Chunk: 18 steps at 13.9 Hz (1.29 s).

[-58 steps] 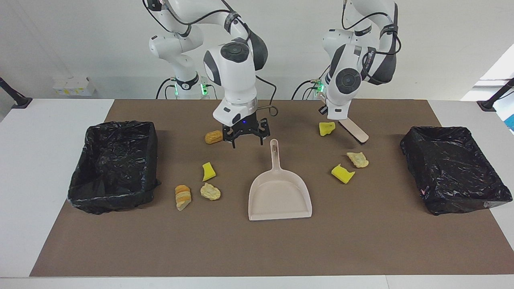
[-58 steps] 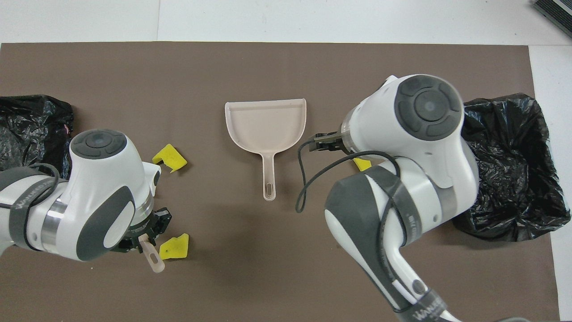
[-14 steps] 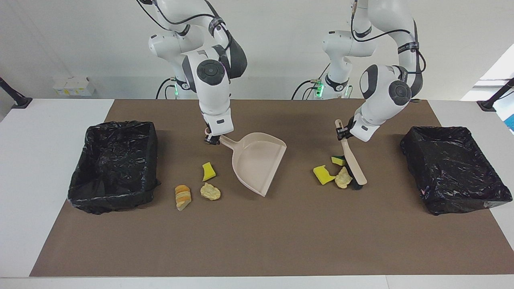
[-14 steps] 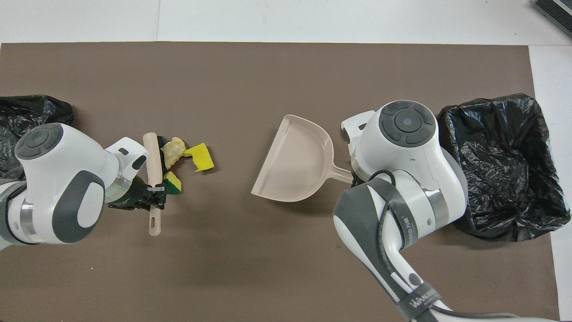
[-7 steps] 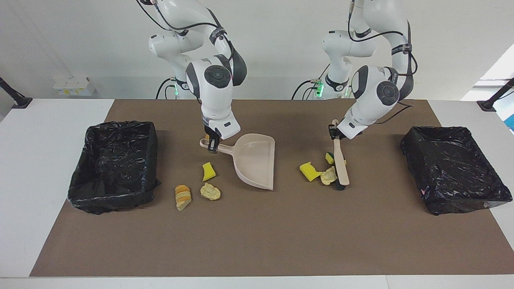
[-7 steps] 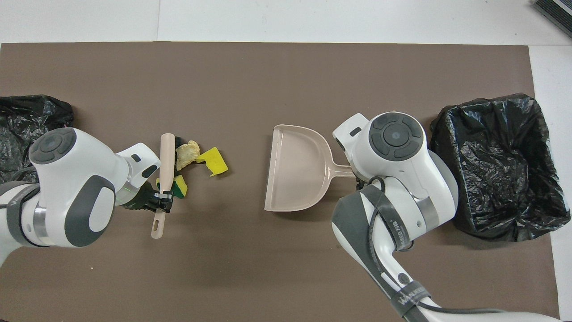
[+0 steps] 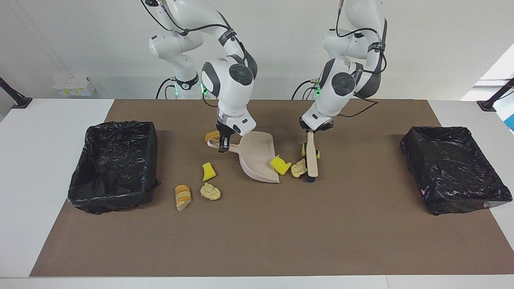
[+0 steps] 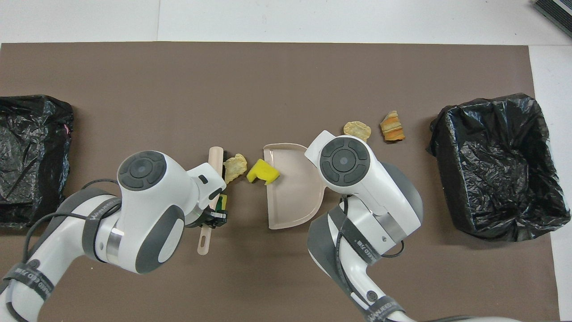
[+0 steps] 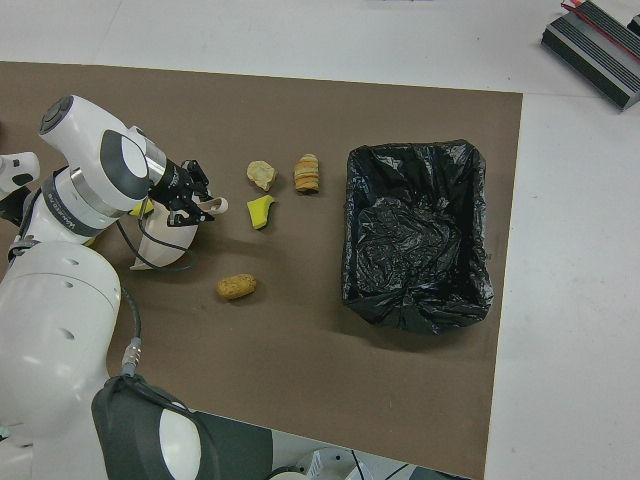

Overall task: Sweep and dump trash in bin
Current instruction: 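Sweep sponge and bread pieces toward the dustpan with the left gripper's brush, then brush the debris into the dustpan held by the right gripper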

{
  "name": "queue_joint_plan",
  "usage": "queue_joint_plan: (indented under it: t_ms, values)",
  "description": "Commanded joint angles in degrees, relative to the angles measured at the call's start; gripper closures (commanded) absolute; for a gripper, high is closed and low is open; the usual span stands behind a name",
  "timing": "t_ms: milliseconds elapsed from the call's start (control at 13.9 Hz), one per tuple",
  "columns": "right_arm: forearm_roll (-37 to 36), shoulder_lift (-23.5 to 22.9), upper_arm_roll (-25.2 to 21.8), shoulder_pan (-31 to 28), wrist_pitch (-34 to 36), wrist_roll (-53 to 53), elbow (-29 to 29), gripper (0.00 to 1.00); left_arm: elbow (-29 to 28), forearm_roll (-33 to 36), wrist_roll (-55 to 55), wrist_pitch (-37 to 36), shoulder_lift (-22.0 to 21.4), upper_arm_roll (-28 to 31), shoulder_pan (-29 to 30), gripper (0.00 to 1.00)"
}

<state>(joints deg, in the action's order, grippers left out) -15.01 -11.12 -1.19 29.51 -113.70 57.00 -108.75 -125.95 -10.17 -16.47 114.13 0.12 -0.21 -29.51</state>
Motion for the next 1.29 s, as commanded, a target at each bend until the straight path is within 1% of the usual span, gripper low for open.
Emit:
queue_joint_plan:
  t_ms: [0, 216, 431, 575, 647, 790, 862, 1078, 1221]
  values:
    - [-1.17, -0.92, 0.31, -0.42, -1.17, 0.83, -0.15, 1.00, -0.44, -2.21, -5.74, 2.40, -1.35, 0.73, -5.28, 1.00]
    - [-0.90, -1.09, 0.31, -0.60, -1.96, 0.92, -0.23, 1.00, 1.40, -6.00, -11.37, 7.50, -0.48, 0.65, -9.94, 1.00]
    - [-0.46, -1.18, 0.31, -1.03, -2.05, 1.27, -0.23, 1.00, 3.86, -6.27, -15.67, 10.49, 0.14, 0.56, -12.58, 1.00]
    - [-0.46, -1.18, 0.31, -1.13, -2.05, 1.36, -0.23, 1.00, 7.62, -6.71, -19.20, 12.34, 2.68, -0.40, -12.59, 1.00]
    - [-0.46, -1.18, 0.31, -1.39, -2.05, 1.45, -0.23, 1.00, 9.30, -8.45, -20.34, 13.83, 3.82, -0.50, -12.68, 1.00]
    - [-0.46, -1.18, 0.31, -1.30, -2.05, 2.41, -0.23, 1.00, 9.06, -11.09, -20.97, 19.96, 4.45, -1.81, -12.59, 1.00]
    - [-0.46, -1.18, 0.31, -1.65, -2.05, 2.59, -0.41, 1.00, 8.53, -11.45, -20.97, 21.73, 4.53, -1.90, -12.59, 1.00]
    - [-0.37, -1.18, 0.31, -2.18, -2.31, 2.59, -0.76, 1.00, 9.49, -11.19, -20.44, 22.37, 6.72, -1.99, -11.62, 1.00]
    - [-0.29, -1.10, 0.31, -2.18, -3.01, 2.59, -0.94, 1.00, 9.58, -11.10, -20.09, 25.34, 8.48, -1.90, -11.54, 1.00]
